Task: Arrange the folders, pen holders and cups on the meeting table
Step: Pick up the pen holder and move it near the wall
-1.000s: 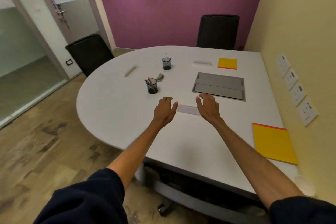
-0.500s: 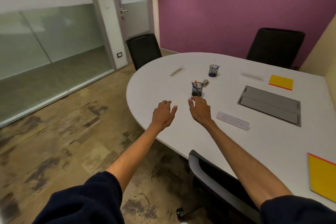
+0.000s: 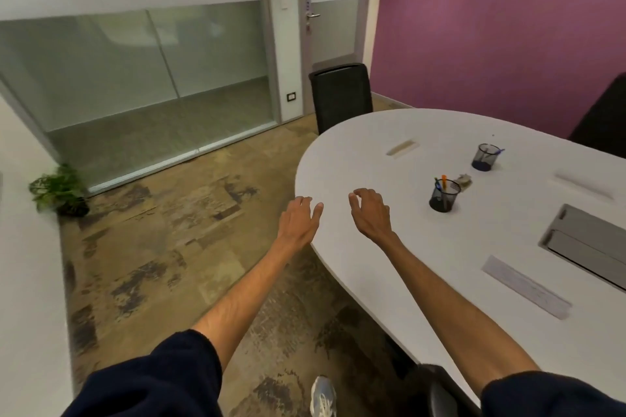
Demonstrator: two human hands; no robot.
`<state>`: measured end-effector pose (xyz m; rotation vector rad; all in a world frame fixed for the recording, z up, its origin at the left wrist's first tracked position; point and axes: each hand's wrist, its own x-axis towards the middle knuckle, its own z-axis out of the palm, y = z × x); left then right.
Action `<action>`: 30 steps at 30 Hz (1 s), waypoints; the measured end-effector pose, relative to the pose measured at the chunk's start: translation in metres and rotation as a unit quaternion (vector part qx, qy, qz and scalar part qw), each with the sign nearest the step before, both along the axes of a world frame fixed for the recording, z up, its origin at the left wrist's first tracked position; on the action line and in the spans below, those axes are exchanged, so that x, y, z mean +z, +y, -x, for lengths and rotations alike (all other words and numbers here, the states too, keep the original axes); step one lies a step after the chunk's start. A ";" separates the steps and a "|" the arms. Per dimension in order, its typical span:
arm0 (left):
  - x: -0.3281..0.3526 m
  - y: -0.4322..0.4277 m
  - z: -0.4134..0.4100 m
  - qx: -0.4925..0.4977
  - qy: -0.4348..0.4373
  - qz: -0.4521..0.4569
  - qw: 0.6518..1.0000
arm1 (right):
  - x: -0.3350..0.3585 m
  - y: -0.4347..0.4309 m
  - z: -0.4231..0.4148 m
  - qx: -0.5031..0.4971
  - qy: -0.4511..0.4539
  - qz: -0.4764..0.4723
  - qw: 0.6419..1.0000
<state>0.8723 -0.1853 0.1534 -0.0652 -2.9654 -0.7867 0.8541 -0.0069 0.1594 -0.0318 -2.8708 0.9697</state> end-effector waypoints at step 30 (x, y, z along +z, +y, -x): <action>-0.032 -0.147 0.356 0.069 -0.030 0.044 0.996 | -0.031 -0.144 0.374 0.075 -0.042 -0.033 0.996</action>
